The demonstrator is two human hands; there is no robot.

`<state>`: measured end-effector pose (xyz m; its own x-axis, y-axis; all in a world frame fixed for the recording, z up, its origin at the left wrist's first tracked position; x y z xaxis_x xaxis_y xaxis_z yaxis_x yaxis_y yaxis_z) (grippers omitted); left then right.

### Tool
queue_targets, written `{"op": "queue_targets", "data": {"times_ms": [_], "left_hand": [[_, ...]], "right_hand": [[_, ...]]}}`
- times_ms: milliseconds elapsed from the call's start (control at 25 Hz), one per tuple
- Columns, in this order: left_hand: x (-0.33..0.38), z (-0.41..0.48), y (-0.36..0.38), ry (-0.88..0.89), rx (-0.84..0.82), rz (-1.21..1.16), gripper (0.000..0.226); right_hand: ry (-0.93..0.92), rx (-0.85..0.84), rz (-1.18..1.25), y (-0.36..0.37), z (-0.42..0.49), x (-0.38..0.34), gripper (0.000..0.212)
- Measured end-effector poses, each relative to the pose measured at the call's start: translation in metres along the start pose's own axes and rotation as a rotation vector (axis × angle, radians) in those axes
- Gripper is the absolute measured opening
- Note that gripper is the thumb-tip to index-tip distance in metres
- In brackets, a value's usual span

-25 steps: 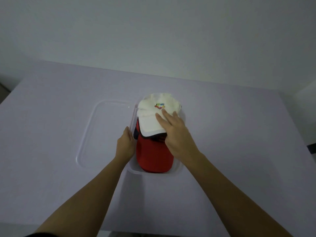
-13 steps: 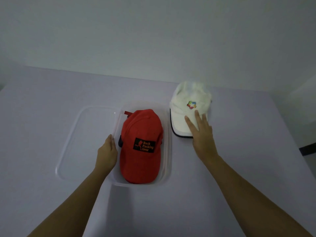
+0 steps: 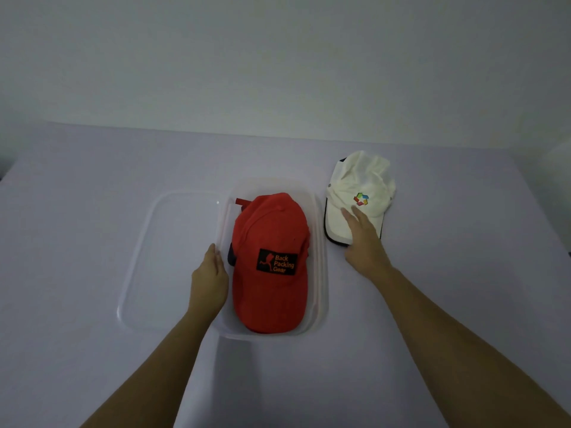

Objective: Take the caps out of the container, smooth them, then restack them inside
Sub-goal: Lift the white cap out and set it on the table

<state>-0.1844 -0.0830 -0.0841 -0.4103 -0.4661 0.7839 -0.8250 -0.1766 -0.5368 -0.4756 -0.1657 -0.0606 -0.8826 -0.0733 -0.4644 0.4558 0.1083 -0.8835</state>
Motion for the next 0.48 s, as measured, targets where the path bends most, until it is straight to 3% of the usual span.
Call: {"op": "queue_targets", "data": {"times_ms": [80,160,280,360,480], "left_hand": [[-0.001,0.0,0.0,0.001,-0.008,-0.002,0.046],[-0.002,-0.001,0.0,-0.002,-0.013,-0.007,0.046],[-0.001,-0.001,0.0,0.005,-0.024,-0.008,0.046],[-0.001,0.0,-0.002,0.004,-0.029,-0.013,0.045],[0.001,-0.004,-0.004,0.006,-0.037,-0.017,0.045]], "right_hand": [[-0.17,0.092,0.205,-0.002,-0.023,-0.049,0.063],[-0.394,-0.039,0.105,0.017,-0.052,-0.094,0.057],[-0.429,-0.37,-0.235,0.062,-0.078,-0.106,0.09],[-0.383,-0.442,-0.371,0.071,-0.076,-0.103,0.11],[-0.387,-0.444,-0.511,0.074,-0.072,-0.11,0.123]]}}
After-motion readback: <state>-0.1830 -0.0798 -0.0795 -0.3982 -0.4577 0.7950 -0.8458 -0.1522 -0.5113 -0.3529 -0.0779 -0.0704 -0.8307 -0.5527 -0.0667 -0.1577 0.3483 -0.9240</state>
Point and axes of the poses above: each hand's wrist, its own z-axis towards the middle knuckle, its own y-axis out of the palm, x = y × z, the point moved 6 cm from there along z, towards the middle knuckle, and after that the axes turned 4 degrees about -z, right-handed, at the moved point
